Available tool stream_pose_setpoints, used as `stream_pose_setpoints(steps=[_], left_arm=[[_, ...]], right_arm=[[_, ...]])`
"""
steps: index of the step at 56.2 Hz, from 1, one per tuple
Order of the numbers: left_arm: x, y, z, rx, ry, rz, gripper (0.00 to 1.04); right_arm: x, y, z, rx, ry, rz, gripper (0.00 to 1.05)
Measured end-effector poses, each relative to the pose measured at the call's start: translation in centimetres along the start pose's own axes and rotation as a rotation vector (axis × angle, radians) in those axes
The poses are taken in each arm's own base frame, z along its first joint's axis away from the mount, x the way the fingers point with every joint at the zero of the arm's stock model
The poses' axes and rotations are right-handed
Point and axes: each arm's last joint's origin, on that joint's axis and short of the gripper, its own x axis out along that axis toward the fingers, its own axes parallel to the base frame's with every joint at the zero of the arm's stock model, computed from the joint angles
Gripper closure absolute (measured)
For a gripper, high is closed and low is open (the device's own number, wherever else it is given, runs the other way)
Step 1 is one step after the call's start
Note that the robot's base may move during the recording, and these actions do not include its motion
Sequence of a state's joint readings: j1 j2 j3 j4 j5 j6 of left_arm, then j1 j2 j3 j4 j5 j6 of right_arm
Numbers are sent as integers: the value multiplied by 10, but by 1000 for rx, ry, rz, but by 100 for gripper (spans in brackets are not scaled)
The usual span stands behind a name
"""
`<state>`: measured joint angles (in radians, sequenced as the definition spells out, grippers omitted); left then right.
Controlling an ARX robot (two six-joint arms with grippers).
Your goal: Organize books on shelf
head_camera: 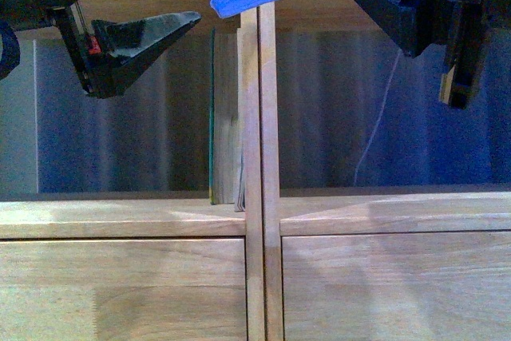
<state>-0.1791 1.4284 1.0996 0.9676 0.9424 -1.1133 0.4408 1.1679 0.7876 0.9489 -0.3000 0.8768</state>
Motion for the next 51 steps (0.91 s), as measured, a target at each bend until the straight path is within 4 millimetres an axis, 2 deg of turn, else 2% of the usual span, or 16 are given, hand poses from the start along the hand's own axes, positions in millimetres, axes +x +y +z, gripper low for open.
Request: stream_pose_setpoints(steps=[21, 31, 51], left_arm=[[3, -5, 4, 29, -3, -14, 8], [0, -12, 3, 61, -6, -19, 32], [-17, -33, -12, 137, -24, -67, 72]], right_arm=[[8, 22, -27, 36, 166, 127, 98], [11, 24, -33, 18, 192, 122, 98], [15, 21, -30, 26, 207, 136, 98]])
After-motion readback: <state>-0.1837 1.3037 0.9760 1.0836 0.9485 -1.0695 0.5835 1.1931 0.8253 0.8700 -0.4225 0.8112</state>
